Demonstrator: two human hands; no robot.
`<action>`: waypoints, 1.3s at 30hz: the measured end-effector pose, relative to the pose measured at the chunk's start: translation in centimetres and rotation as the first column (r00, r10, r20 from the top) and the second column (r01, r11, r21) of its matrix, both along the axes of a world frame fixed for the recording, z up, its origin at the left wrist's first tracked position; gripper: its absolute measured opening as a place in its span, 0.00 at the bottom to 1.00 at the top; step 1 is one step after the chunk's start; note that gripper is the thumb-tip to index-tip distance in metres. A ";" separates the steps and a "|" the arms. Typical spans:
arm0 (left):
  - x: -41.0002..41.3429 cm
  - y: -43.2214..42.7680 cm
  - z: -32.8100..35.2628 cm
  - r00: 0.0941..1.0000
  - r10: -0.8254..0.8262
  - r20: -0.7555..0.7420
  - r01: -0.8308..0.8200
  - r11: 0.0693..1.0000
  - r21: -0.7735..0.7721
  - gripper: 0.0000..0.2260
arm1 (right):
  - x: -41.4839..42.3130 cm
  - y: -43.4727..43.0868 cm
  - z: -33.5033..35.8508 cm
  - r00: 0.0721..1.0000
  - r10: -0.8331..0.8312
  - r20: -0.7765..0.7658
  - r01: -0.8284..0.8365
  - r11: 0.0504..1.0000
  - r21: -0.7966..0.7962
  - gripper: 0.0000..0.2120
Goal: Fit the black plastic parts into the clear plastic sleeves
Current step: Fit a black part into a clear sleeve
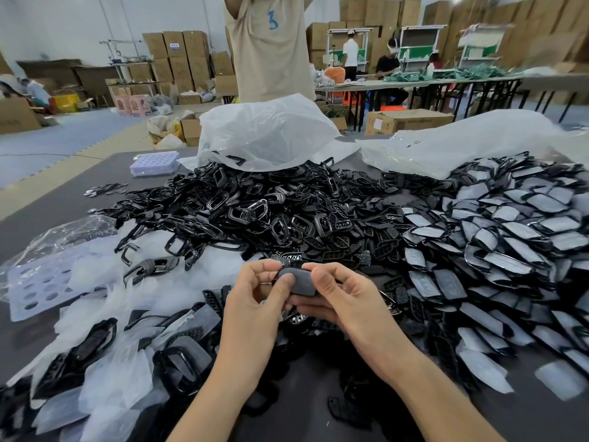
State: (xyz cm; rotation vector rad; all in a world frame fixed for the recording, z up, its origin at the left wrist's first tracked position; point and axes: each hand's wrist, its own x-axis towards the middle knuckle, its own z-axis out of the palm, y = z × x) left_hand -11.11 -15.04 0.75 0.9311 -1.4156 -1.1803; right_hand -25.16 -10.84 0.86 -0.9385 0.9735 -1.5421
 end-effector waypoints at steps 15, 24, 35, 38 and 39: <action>0.1 0.1 0.2 0.990 -0.093 0.107 0.104 0.989 -0.105 0.06 | -0.5 -0.2 -0.3 0.983 -0.129 -0.131 0.128 0.992 -0.013 0.09; -0.2 0.5 -0.1 0.990 -0.099 0.104 0.113 0.984 -0.140 0.13 | -1.1 -0.3 -0.3 0.998 -0.064 -0.015 0.064 0.997 0.031 0.13; -0.3 0.9 -0.2 0.986 -0.121 0.117 0.137 0.980 -0.145 0.12 | -0.9 -0.3 -0.3 1.000 0.003 0.012 -0.003 0.997 0.074 0.04; -0.4 0.9 -0.3 0.981 -0.126 0.146 0.151 0.973 -0.174 0.13 | -1.1 -0.2 -0.3 1.000 0.020 0.008 -0.020 0.996 0.081 0.05; -0.4 0.8 -0.4 0.979 -0.125 0.162 0.155 0.970 -0.185 0.13 | -1.2 -0.2 -0.3 1.000 0.025 0.002 -0.025 0.996 0.084 0.04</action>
